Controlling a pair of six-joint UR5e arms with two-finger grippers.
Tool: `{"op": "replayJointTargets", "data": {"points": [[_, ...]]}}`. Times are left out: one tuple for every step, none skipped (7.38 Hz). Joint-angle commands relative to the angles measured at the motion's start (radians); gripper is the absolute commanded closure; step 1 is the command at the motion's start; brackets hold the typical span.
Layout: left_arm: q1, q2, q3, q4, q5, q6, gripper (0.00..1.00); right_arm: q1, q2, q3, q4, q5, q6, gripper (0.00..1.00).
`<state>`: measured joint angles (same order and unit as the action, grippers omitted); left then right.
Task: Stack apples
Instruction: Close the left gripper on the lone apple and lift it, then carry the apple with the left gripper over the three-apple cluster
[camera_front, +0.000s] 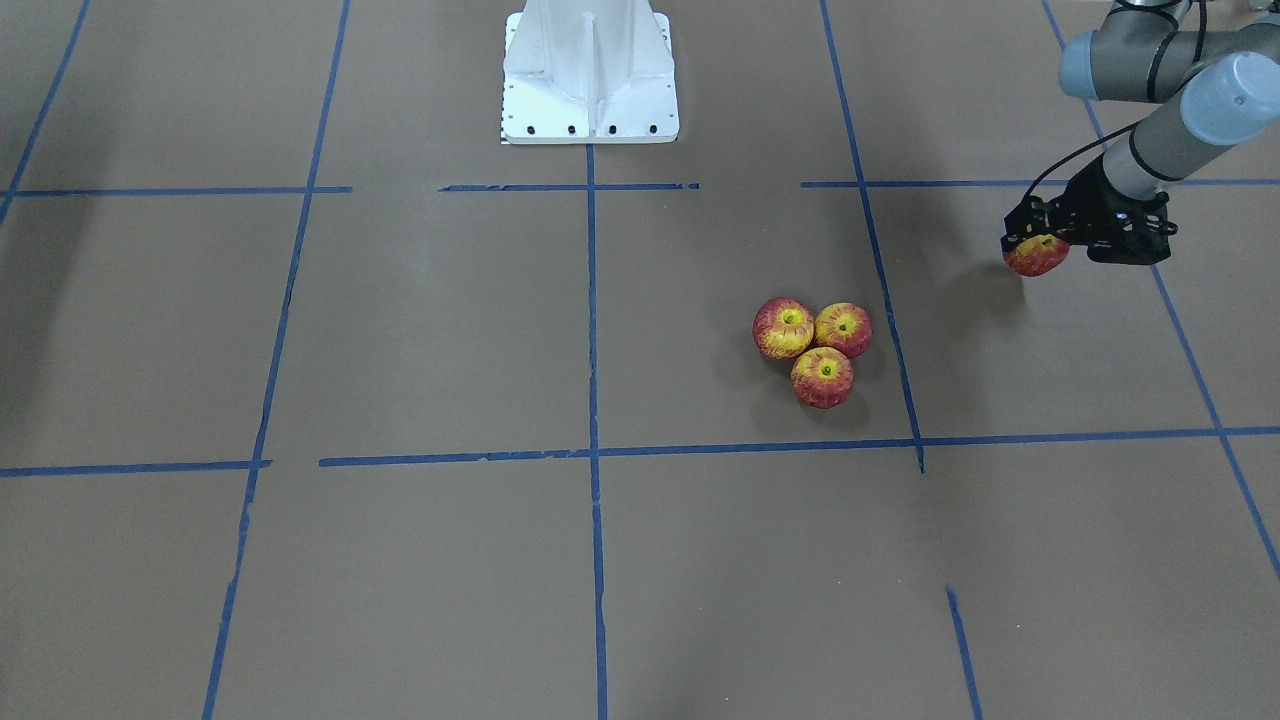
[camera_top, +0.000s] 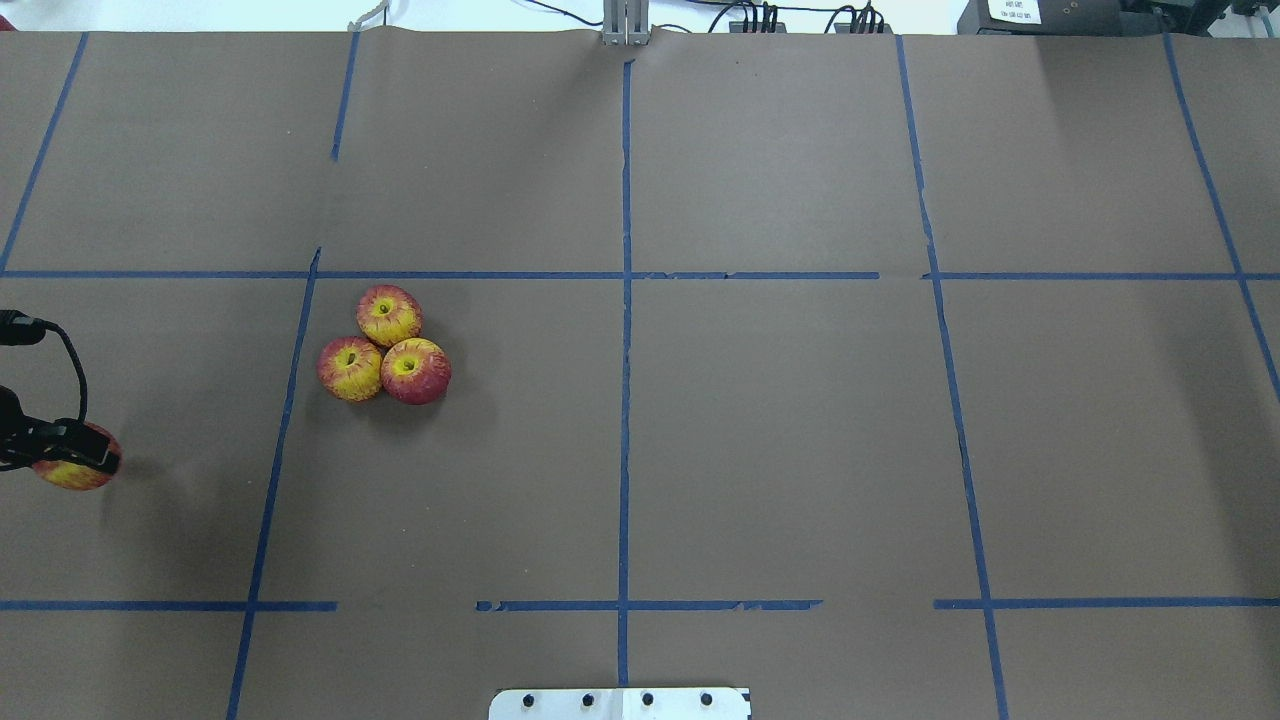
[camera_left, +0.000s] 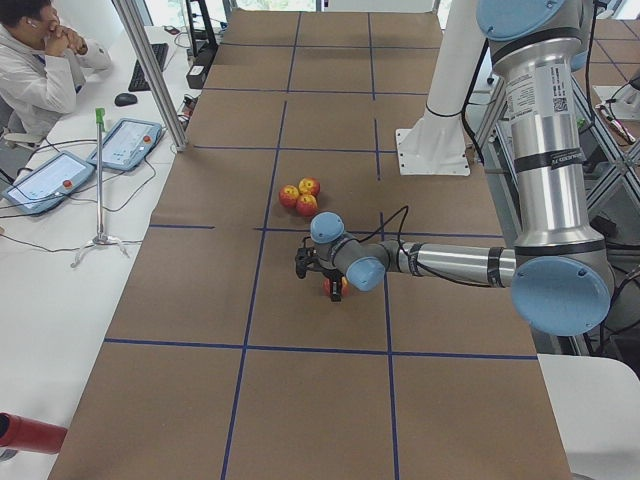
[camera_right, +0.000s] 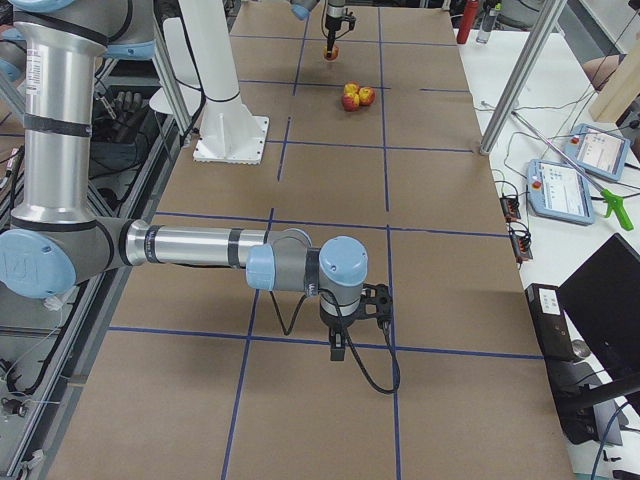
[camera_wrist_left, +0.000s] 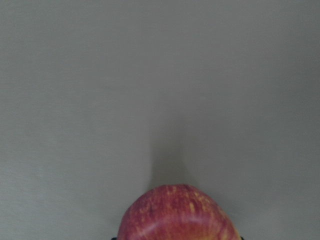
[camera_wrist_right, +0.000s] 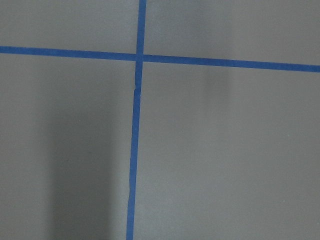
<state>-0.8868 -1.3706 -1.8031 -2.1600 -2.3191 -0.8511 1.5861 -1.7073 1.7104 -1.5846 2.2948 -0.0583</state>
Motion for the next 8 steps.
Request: {"op": "replayJointTargets", "data": {"points": [[-0.006,-0.109,-0.082,0.011,-0.059,-0.145,1.00,0.000,0.000,0.000,0.000,0.000,0.000,0.00],[-0.001,-0.189,-0.075,0.011,-0.024,-0.207,1.00,0.000,0.000,0.000,0.000,0.000,0.000,0.00],[0.005,-0.262,-0.073,0.012,0.074,-0.242,1.00,0.000,0.000,0.000,0.000,0.000,0.000,0.00],[0.018,-0.321,-0.061,0.028,0.140,-0.243,1.00,0.000,0.000,0.000,0.000,0.000,0.000,0.00],[0.055,-0.394,-0.049,0.104,0.192,-0.243,1.00,0.000,0.000,0.000,0.000,0.000,0.000,0.00],[0.115,-0.463,-0.029,0.180,0.283,-0.243,1.00,0.000,0.000,0.000,0.000,0.000,0.000,0.00],[0.138,-0.496,-0.024,0.225,0.297,-0.243,1.00,0.000,0.000,0.000,0.000,0.000,0.000,0.00],[0.138,-0.499,-0.022,0.229,0.299,-0.243,1.00,0.000,0.000,0.000,0.000,0.000,0.000,0.00]]}}
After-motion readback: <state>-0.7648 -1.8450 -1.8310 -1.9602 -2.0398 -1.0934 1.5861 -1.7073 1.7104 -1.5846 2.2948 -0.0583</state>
